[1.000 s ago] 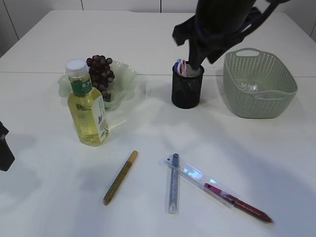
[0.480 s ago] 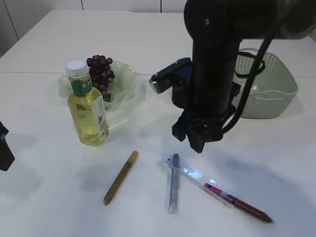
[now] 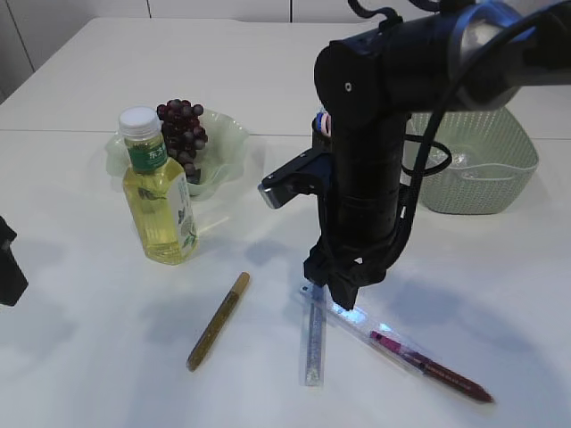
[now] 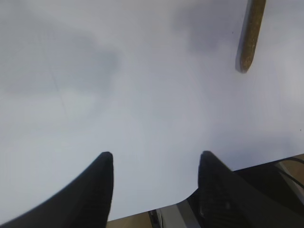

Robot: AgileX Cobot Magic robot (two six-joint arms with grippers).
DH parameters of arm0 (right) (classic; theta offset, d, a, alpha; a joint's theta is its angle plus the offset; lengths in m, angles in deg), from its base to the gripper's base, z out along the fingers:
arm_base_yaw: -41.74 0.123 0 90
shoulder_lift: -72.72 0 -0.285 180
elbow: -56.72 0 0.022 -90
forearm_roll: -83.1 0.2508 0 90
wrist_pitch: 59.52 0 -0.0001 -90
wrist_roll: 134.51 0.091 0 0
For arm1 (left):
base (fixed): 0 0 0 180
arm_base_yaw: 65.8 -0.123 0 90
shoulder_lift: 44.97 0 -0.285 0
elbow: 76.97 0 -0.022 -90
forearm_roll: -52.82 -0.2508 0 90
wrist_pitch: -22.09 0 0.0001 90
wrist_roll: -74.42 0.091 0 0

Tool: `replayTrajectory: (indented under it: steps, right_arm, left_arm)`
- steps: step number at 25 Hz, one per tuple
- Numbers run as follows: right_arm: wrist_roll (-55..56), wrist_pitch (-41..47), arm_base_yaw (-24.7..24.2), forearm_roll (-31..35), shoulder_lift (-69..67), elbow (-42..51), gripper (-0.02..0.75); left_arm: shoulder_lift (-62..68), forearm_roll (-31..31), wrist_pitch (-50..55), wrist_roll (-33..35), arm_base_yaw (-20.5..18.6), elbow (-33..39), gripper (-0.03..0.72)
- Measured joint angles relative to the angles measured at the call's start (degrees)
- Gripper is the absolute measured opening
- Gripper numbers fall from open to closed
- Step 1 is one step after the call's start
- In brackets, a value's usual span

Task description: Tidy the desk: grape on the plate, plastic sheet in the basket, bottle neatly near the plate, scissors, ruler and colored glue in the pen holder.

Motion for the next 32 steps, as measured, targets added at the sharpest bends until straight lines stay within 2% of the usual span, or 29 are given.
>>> replayTrajectory:
  steps: [10, 32]
  right_arm:
    - [-5.55, -5.82, 0.00, 0.40, -0.34, 0.13, 0.492]
    - [-5.57, -8.21, 0.00, 1.78, -6.21, 0.13, 0.527]
  left_arm:
    - [0.00, 0.00, -0.72, 0.00, 0.00, 0.00, 0.415]
    - [0.00, 0.00, -0.82, 0.00, 0.00, 0.00, 0.415]
